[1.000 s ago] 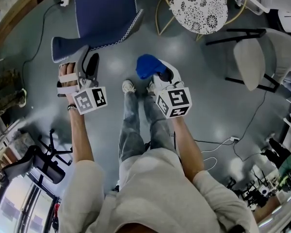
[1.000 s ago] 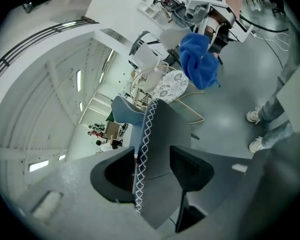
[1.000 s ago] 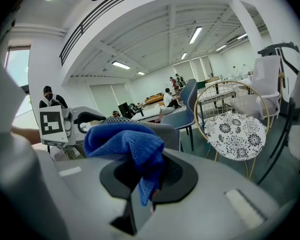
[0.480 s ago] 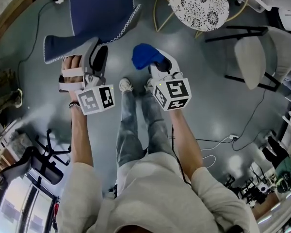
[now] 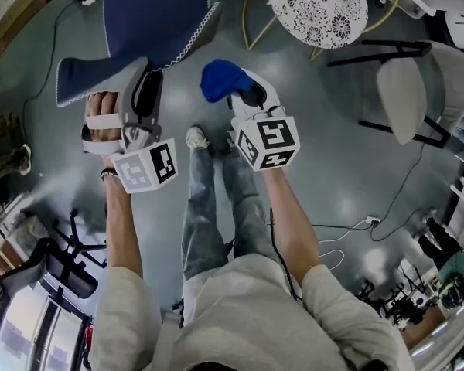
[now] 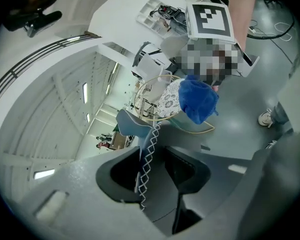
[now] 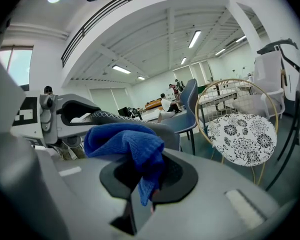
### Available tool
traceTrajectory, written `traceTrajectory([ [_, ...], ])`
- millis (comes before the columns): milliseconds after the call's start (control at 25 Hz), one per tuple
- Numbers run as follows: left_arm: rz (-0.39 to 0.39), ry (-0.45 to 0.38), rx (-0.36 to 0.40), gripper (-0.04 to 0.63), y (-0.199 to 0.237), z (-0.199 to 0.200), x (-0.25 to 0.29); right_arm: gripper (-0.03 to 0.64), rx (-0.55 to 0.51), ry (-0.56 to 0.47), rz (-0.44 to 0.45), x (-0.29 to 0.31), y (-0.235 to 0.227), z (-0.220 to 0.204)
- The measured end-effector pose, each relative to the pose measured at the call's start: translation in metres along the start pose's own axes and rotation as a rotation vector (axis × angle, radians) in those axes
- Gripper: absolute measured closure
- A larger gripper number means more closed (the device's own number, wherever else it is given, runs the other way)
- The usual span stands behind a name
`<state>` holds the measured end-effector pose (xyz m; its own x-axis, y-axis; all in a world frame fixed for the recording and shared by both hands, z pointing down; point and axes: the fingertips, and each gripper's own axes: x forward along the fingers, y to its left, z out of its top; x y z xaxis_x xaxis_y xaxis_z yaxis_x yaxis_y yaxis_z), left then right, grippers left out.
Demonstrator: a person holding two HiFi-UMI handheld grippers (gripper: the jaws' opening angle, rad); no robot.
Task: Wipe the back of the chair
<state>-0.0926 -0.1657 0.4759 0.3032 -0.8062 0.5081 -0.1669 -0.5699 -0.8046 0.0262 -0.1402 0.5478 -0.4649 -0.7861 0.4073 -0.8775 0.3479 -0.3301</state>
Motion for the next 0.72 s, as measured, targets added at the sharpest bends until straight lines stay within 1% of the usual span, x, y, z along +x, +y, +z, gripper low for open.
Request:
traceTrajectory([
  [120, 0.013, 0.011, 0.006, 0.442, 0.002, 0.001, -0.001, 0.569, 0.012, -0.022, 0.007, 0.007, 0.0, 0.004],
  [200, 0.029, 0.005, 0.005, 0.44, 0.003, 0.002, -0.001, 0.569, 0.017, -0.047, 0.009, 0.013, 0.0, 0.011],
  [440, 0.049, -0.004, -0.004, 0.44, 0.004, 0.0, 0.0, 0.569, -0.003, -0.119, 0.054, 0.02, 0.026, 0.039],
  [600, 0.046, -0.013, -0.001, 0.439, 0.004, 0.0, -0.001, 0.569, 0.02, -0.138, 0.058, 0.029, 0.031, 0.042],
  [720, 0.043, -0.018, 0.002, 0.437, 0.003, 0.0, 0.0, 0.569, 0.02, -0.132, 0.05, 0.04, 0.025, 0.039],
])
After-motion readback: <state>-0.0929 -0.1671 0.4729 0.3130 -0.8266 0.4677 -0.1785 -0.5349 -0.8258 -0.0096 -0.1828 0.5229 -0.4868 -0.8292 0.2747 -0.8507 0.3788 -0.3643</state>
